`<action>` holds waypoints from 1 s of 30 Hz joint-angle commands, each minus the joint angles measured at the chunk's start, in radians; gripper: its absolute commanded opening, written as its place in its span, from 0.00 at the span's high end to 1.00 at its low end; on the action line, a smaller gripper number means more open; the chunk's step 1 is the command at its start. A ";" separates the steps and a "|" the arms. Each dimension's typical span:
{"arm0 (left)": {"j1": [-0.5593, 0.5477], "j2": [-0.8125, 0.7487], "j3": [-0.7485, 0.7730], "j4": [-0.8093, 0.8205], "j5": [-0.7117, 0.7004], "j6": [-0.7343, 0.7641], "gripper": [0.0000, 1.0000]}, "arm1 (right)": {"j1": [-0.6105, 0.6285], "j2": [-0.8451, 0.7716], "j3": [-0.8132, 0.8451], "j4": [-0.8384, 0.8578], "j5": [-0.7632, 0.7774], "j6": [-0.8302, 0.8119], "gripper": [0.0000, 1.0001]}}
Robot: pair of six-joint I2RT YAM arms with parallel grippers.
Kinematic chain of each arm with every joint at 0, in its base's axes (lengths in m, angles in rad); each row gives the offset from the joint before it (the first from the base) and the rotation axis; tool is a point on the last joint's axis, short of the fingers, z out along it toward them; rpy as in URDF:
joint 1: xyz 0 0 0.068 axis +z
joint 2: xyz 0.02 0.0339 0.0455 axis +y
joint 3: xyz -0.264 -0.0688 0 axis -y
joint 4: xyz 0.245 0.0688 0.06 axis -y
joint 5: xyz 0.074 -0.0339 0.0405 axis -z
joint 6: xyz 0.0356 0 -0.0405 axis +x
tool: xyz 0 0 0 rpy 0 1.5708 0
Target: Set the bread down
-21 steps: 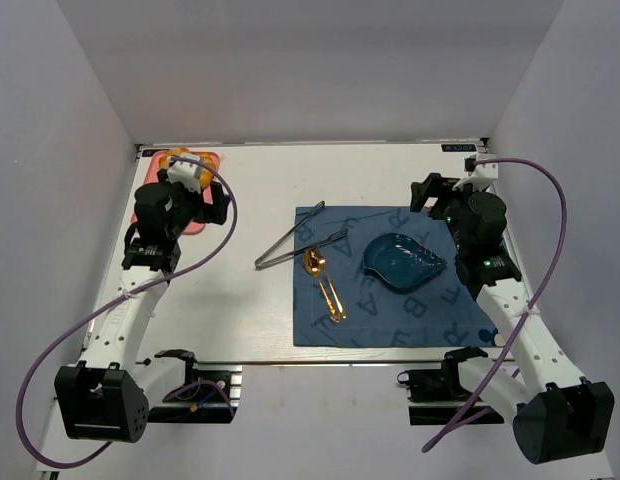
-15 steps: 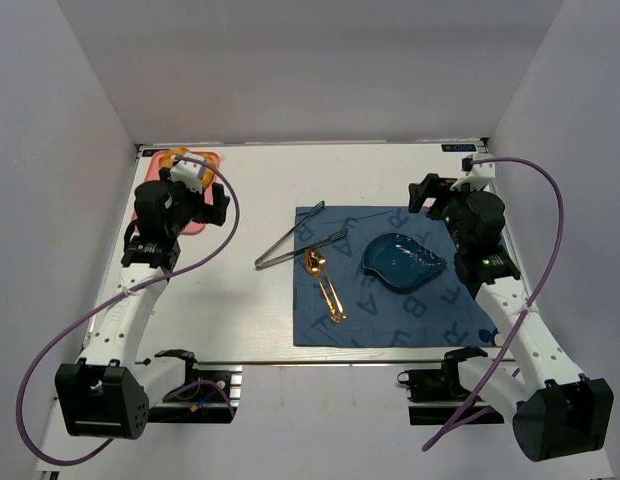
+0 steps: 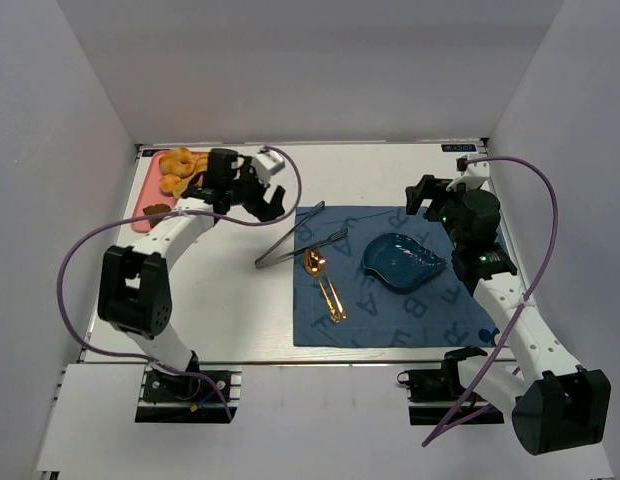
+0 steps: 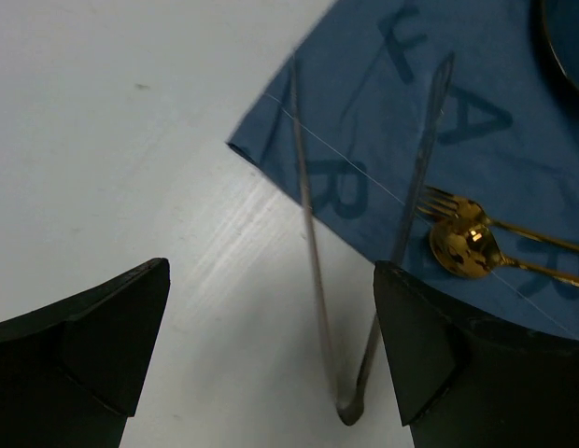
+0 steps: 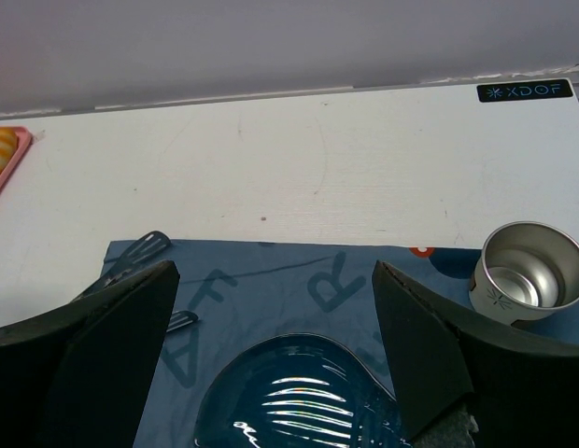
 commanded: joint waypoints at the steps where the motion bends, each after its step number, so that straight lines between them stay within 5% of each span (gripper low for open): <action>1: -0.048 -0.008 0.039 -0.090 0.008 0.082 0.00 | 0.000 -0.006 0.004 0.018 0.009 -0.010 0.10; 12: -0.134 -0.002 -0.139 -0.044 -0.146 0.111 0.00 | 0.000 0.009 -0.010 0.033 -0.013 -0.007 0.10; 30: -0.175 0.083 -0.214 0.050 -0.182 0.102 0.00 | -0.001 0.026 -0.005 0.018 0.003 -0.011 0.10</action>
